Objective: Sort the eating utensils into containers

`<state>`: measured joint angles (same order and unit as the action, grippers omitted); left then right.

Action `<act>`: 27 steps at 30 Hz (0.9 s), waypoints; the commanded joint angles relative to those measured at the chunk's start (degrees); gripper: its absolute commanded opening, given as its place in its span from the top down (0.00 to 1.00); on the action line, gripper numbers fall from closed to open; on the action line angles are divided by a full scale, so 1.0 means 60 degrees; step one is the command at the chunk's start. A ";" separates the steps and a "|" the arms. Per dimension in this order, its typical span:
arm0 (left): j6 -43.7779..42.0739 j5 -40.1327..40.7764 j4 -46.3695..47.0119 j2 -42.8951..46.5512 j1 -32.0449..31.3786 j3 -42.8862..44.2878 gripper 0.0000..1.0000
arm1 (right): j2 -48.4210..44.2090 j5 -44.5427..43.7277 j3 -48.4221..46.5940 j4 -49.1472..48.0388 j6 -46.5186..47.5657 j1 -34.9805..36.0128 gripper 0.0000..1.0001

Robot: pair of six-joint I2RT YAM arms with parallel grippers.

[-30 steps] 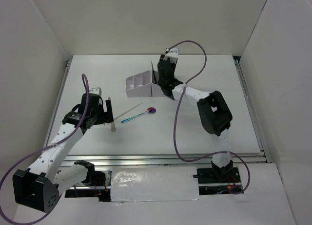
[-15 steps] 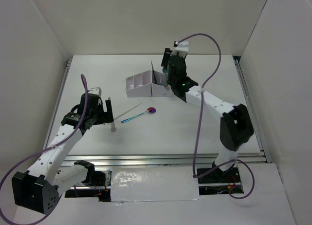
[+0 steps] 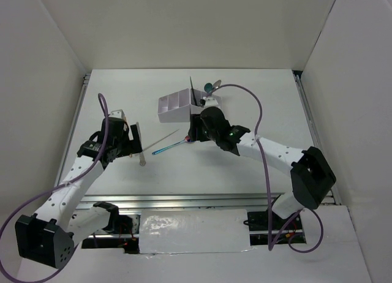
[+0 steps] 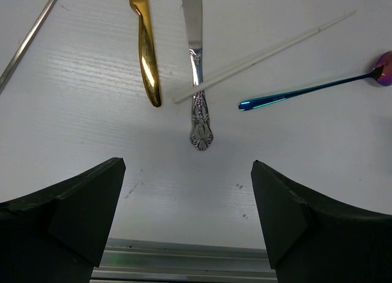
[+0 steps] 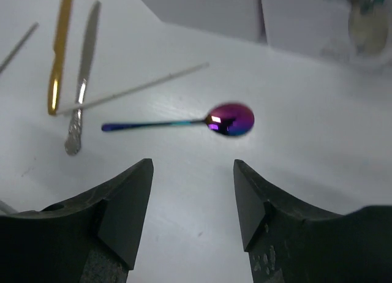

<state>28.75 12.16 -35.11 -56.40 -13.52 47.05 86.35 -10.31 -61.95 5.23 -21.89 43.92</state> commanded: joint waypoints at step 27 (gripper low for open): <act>-0.0500 0.0404 -0.0139 -0.2304 0.0056 0.1549 0.04 | 0.4373 -0.2311 -0.1950 0.1471 -0.9872 0.1117 0.48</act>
<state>25.82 15.05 -37.04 -71.20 -13.45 56.95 111.50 -22.28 -71.61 12.25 -77.12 50.28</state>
